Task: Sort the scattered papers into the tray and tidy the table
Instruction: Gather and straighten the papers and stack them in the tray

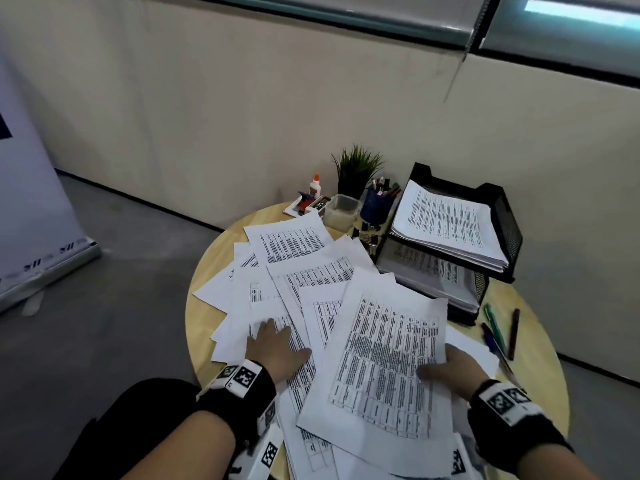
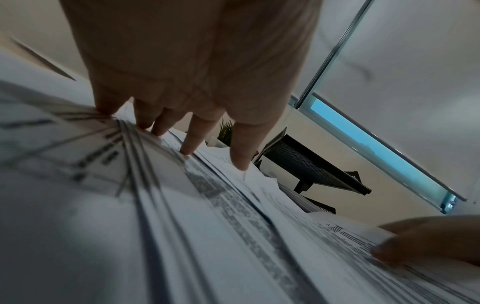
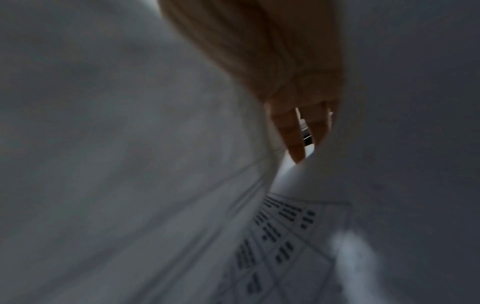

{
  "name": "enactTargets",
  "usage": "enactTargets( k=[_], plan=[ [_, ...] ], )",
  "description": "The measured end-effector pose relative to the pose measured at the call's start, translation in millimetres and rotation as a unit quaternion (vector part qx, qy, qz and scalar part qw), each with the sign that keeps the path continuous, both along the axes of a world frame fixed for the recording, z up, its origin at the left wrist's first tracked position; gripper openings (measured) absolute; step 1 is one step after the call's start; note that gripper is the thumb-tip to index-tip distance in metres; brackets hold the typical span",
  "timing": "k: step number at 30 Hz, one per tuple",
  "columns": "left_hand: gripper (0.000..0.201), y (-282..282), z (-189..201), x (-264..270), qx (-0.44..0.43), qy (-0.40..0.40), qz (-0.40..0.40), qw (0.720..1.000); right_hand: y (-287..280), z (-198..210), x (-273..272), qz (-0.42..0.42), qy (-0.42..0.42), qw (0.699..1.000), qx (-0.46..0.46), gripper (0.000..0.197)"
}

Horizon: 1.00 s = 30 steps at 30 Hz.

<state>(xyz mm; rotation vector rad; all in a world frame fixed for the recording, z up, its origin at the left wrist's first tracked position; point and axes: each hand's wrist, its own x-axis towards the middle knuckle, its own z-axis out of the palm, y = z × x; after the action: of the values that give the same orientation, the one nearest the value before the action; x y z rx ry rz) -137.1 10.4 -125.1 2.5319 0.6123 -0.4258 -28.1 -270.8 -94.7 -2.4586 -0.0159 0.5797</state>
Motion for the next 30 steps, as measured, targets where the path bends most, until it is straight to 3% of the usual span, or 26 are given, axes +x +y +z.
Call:
enactTargets(
  k=[7,15,19,22,25,30],
  plan=[
    [0.087,1,5,-2,0.023,0.047,-0.056,0.997,28,-2,24,0.029,-0.011,0.999,0.031,0.042],
    [0.083,-2,9,-1,0.049,0.083,-0.103,0.99,39,-3,33,-0.024,0.019,0.998,0.047,0.011],
    [0.086,-8,7,-4,0.066,0.081,-0.107,0.989,45,-3,31,0.006,0.0,0.999,0.04,0.017],
    [0.085,-7,10,-3,0.026,0.061,-0.071,0.995,40,-3,22,-0.009,0.017,0.999,0.04,0.014],
    [0.078,1,19,-1,-0.017,0.024,0.033,0.999,24,-1,5,-0.03,-0.006,0.999,0.039,0.02],
    [0.064,17,33,-5,-0.123,-0.029,0.149,0.981,-3,-1,-21,-0.018,-0.029,0.999,-0.018,0.015]
  ],
)
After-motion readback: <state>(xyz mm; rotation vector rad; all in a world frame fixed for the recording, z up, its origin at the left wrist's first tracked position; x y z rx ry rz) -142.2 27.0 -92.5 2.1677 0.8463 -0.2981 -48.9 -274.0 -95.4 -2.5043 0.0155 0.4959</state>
